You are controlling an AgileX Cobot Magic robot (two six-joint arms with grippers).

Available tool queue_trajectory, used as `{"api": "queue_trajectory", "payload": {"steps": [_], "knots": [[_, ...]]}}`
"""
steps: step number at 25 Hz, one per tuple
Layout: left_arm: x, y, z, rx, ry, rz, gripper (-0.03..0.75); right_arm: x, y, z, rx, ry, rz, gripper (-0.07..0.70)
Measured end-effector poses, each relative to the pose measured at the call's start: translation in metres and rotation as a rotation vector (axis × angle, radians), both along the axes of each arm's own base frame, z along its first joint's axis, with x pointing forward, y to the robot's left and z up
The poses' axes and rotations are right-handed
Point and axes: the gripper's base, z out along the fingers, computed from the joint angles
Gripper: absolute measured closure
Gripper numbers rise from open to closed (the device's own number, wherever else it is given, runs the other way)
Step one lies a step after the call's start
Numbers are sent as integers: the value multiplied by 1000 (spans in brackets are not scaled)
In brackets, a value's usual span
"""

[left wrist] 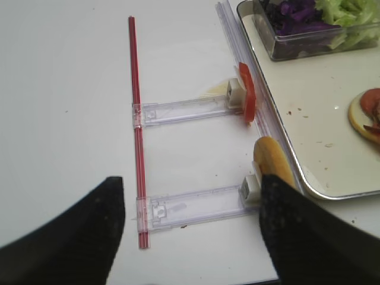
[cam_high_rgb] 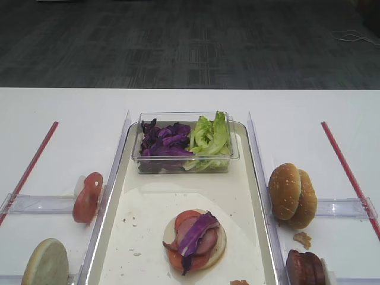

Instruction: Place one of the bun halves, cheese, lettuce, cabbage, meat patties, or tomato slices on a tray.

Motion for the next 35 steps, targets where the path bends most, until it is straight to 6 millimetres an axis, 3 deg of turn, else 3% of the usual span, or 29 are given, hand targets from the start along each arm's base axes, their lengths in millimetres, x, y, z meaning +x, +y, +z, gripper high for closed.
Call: {"api": "queue_trajectory", "payload": {"steps": [35], "knots": [[0, 0, 0, 0, 0, 0, 265, 0, 0, 0, 0, 0, 0, 416]]}}
